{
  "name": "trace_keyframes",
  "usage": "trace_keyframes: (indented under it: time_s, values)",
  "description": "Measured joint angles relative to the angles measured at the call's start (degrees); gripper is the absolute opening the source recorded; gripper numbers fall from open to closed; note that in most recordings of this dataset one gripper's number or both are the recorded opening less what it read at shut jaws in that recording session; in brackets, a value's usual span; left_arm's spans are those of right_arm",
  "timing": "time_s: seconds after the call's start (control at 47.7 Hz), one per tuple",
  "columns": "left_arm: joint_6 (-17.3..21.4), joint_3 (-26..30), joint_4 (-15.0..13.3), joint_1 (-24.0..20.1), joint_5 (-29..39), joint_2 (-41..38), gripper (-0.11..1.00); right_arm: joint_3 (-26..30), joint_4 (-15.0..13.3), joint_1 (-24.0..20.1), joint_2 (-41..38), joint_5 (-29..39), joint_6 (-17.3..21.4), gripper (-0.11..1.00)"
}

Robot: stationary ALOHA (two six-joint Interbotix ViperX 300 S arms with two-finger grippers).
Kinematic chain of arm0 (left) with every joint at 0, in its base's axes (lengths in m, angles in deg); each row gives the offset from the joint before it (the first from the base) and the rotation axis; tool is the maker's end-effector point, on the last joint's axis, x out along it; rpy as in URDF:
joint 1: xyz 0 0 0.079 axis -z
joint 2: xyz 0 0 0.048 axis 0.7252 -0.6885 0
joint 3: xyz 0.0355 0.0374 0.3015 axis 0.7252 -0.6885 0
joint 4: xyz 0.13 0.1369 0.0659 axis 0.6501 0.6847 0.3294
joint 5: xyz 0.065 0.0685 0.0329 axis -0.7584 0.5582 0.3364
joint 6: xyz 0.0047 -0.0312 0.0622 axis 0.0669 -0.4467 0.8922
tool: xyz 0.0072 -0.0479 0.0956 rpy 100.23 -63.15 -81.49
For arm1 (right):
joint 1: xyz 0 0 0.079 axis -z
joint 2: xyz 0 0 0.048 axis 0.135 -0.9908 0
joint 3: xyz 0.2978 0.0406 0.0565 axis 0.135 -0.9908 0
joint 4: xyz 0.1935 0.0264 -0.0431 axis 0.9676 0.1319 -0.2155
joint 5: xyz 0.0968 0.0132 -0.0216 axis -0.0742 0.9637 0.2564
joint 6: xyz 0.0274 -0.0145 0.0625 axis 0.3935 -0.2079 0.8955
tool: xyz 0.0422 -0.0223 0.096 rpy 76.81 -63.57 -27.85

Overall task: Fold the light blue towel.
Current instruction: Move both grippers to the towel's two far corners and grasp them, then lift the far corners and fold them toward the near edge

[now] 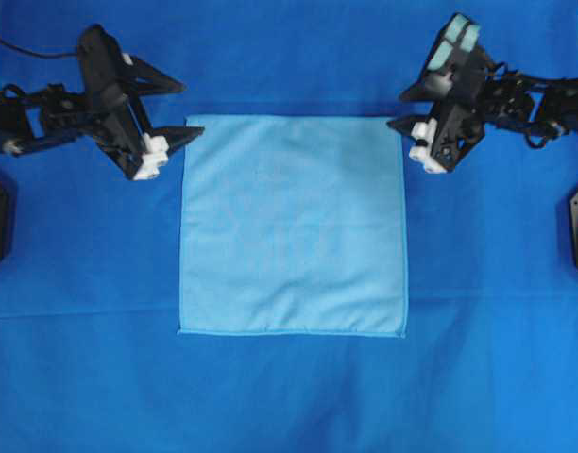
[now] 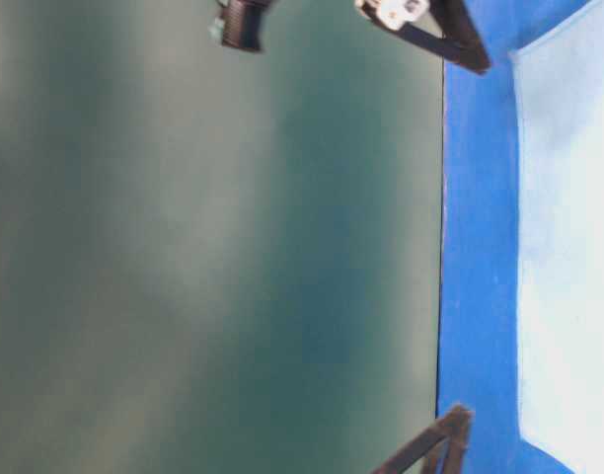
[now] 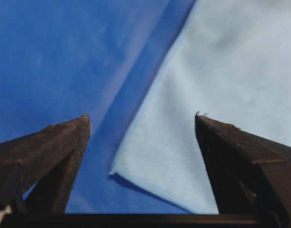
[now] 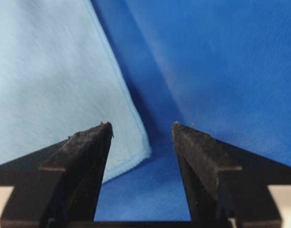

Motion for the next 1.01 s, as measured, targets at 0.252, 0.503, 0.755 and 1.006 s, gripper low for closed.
trace_keyframes:
  time_s: [0.252, 0.503, 0.755, 1.006]
  values:
    - [0.26, 2.81, 0.09, -1.14, -0.09, -6.94, 0.94, 0.79, -0.44, 0.18, -5.36, -1.49, 0.0, 0.58]
    - [0.79, 3.25, 0.0, -2.11, 2.9, -10.46, 0.67, 1.32, -0.44, 0.26, -8.26, -3.34, 0.0, 0.48]
    - [4.22, 4.04, 0.09, -0.18, 5.45, -10.46, 0.12, 1.49, -0.53, 0.18, -8.35, -2.02, -0.09, 0.02]
    - [5.1, 5.01, 0.0, 0.0, 8.35, -8.79, 0.12, 1.58, -0.53, 0.18, -7.21, -1.23, 0.0, 0.02]
